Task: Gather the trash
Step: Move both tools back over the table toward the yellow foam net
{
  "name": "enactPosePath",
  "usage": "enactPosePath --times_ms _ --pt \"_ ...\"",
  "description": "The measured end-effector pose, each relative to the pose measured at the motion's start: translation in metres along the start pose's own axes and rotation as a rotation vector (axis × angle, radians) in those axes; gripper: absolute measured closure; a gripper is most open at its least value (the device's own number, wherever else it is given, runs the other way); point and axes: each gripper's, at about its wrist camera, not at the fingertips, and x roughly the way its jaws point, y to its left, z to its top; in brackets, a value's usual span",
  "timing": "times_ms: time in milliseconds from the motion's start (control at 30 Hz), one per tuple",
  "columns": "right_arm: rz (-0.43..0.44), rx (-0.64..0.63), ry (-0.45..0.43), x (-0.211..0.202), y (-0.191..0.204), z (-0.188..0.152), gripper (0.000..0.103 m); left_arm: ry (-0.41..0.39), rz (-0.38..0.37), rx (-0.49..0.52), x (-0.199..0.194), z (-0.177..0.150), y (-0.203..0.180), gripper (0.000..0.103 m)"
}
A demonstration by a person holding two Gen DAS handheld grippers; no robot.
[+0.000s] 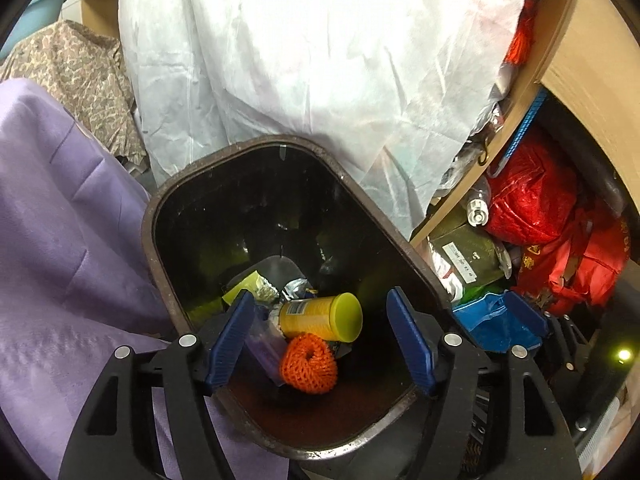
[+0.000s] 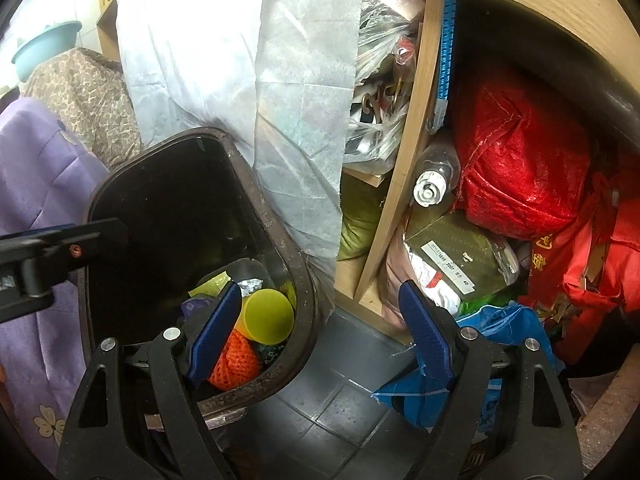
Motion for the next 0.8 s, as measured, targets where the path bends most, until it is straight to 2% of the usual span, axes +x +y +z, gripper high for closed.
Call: enactPosePath --times_ms 133,233,333,500,600,633,800 --pt "-0.002 -0.001 0.001 0.000 0.000 0.000 0.023 -0.028 0.017 -0.011 -0.016 -0.003 0.000 0.035" --pt "-0.006 0.002 -0.004 -0.001 -0.001 0.001 0.023 -0.083 0.037 -0.028 -0.043 -0.010 0.000 0.035" --pt "-0.012 0.002 -0.014 -0.004 0.000 0.002 0.023 -0.166 0.045 -0.042 -0.082 -0.018 0.001 0.025" --pt "0.015 0.002 -0.037 -0.018 0.006 0.006 0.023 -0.269 -0.008 -0.070 -0.153 -0.025 0.010 0.012" --pt "0.089 0.003 -0.060 -0.036 0.016 0.014 0.023 -0.317 0.029 -0.038 -0.183 -0.036 0.016 0.008" --pt "0.138 -0.008 -0.075 -0.046 0.023 0.019 0.023 -0.335 0.047 -0.024 -0.195 -0.042 0.021 0.007" --pt "0.316 -0.147 -0.125 -0.088 0.071 0.034 0.022 -0.387 0.145 -0.049 -0.241 -0.073 0.065 0.006"
